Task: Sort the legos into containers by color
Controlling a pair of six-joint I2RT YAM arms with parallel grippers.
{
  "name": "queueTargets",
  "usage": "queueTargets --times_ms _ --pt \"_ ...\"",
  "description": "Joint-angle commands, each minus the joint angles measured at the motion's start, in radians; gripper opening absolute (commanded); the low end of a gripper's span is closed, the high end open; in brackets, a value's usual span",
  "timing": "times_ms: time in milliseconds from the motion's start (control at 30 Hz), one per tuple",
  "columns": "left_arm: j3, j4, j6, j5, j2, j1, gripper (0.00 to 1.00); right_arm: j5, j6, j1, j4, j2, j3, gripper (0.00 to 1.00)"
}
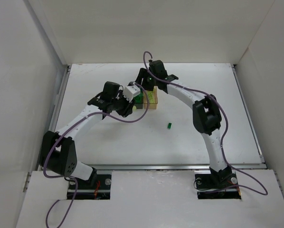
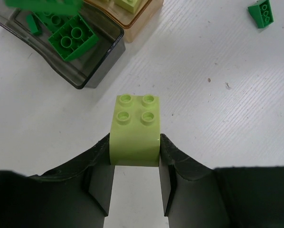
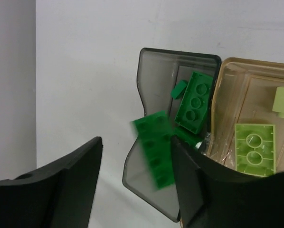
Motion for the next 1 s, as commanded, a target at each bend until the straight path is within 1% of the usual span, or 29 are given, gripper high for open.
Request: queueTargets --times_ms 0,100,267,300,367,400,433,467,500,567,633,667,700,733,767,800,867,900,933,967 --pt "0.004 0.01 0.008 -0.004 -0.015 0.0 0.0 -0.048 -0.009 -0.001 0.038 -0.048 0.076 0.66" --pt "0.037 0.01 0.008 -0.004 -0.001 0.0 0.0 -0.086 -0.02 -0.001 0.026 -0.048 0.076 0.73" --pt "0.093 0.019 0.019 0.008 0.065 0.0 0.0 -0.098 -0.063 -0.001 -0.008 -0.133 0.066 0.74" --pt "0.105 0.031 0.019 0.008 0.079 0.0 0.0 -0.089 -0.072 -0.028 -0.008 -0.156 0.053 0.74" --pt "0.168 0.044 0.008 0.034 0.134 0.0 0.0 -0.089 -0.072 -0.059 0.001 -0.244 -0.025 0.74" --pt "0.197 0.054 -0.003 0.034 0.159 0.0 0.0 -0.08 -0.072 -0.1 0.01 -0.277 -0.06 0.74" --pt "0.227 0.054 -0.003 0.034 0.188 0.0 0.0 -0.08 -0.063 -0.124 0.01 -0.311 -0.135 0.74" --pt "0.298 0.054 -0.003 0.034 0.249 -0.012 0.0 -0.065 -0.063 -0.144 0.021 -0.375 -0.169 0.74" --pt "0.33 0.045 -0.003 0.034 0.28 -0.027 0.0 -0.055 -0.063 -0.167 0.021 -0.406 -0.203 0.74" --pt "0.408 0.045 -0.012 -0.005 0.334 -0.046 0.0 -0.042 -0.087 -0.223 0.021 -0.46 -0.294 0.74" --pt "0.447 0.07 -0.021 -0.044 0.403 -0.056 0.0 -0.016 -0.126 -0.266 -0.01 -0.517 -0.342 0.74" --pt "0.467 0.083 -0.036 -0.056 0.424 -0.066 0.0 0.001 -0.144 -0.267 -0.029 -0.531 -0.373 0.75" --pt "0.516 0.083 -0.047 -0.07 0.471 -0.076 0.0 0.021 -0.187 -0.277 -0.084 -0.552 -0.387 0.76" --pt "0.543 0.083 -0.047 -0.084 0.495 -0.076 0.0 0.064 -0.205 -0.277 -0.114 -0.561 -0.398 0.78" --pt "0.571 0.083 -0.064 -0.099 0.518 -0.089 0.0 0.064 -0.221 -0.277 -0.143 -0.561 -0.407 0.78" --pt "0.625 0.074 -0.073 -0.111 0.541 -0.089 0.02 0.075 -0.233 -0.277 -0.166 -0.574 -0.434 0.78" --pt "0.663 0.062 -0.082 -0.133 0.594 -0.108 0.11 0.084 -0.261 -0.268 -0.223 -0.586 -0.465 0.8" --pt "0.677 0.062 -0.092 -0.142 0.607 -0.109 0.3 0.098 -0.261 -0.268 -0.238 -0.601 -0.497 0.81" --pt "0.688 0.051 -0.092 -0.142 0.616 -0.109 0.41 0.113 -0.274 -0.257 -0.266 -0.621 -0.532 0.82" --pt "0.7 0.051 -0.092 -0.142 0.627 -0.118 0.53 0.113 -0.285 -0.257 -0.276 -0.633 -0.533 0.82"
